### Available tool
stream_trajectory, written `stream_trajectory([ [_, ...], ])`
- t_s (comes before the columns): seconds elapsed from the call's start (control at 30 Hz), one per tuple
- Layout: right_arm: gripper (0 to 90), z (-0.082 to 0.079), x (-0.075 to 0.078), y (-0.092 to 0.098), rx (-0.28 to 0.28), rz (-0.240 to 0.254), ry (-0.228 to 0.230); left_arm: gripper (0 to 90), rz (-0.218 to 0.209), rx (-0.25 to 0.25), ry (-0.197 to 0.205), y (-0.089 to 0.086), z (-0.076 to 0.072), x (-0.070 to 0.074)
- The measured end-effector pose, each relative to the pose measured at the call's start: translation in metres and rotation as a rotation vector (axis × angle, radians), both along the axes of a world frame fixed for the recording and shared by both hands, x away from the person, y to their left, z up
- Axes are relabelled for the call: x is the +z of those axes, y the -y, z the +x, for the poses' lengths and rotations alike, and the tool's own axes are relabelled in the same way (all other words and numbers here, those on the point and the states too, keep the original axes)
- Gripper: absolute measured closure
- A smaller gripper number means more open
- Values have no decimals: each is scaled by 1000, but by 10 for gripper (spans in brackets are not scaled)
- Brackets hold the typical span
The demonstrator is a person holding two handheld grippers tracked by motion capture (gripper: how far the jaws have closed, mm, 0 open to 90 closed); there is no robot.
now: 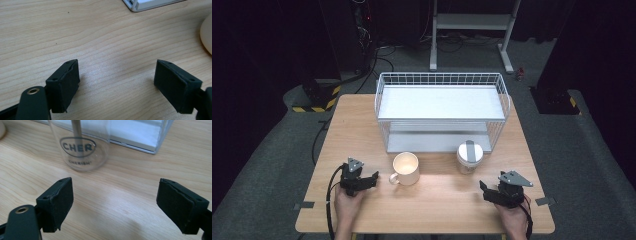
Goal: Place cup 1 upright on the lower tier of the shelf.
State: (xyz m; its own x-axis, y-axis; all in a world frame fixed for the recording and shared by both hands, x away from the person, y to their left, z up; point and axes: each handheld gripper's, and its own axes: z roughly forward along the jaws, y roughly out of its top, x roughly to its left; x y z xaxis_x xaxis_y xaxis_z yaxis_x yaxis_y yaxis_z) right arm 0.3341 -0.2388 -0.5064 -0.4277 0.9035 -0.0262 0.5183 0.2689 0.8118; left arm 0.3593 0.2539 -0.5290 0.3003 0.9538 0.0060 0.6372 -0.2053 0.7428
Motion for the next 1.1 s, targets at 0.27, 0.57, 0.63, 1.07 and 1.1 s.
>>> stream_trajectory([
  [0.27, 136, -1, 4, -13, 58, 34, 2, 206, -1, 2, 2, 0, 0, 0],
  [0.57, 133, 5, 10, -27, 107, 57, 16, 206, -3, 4, 1, 0, 0, 0],
  [0.63, 132, 7, 11, -28, 112, 53, 19, 206, -2, 3, 1, 0, 0, 0],
  [1.07, 101, 28, 14, -48, 108, 37, 31, 206, -1, 1, 0, 0, 0, 0],
  [1.1, 100, 32, 14, -50, 98, 36, 32, 206, -1, 0, 0, 0, 0, 0],
])
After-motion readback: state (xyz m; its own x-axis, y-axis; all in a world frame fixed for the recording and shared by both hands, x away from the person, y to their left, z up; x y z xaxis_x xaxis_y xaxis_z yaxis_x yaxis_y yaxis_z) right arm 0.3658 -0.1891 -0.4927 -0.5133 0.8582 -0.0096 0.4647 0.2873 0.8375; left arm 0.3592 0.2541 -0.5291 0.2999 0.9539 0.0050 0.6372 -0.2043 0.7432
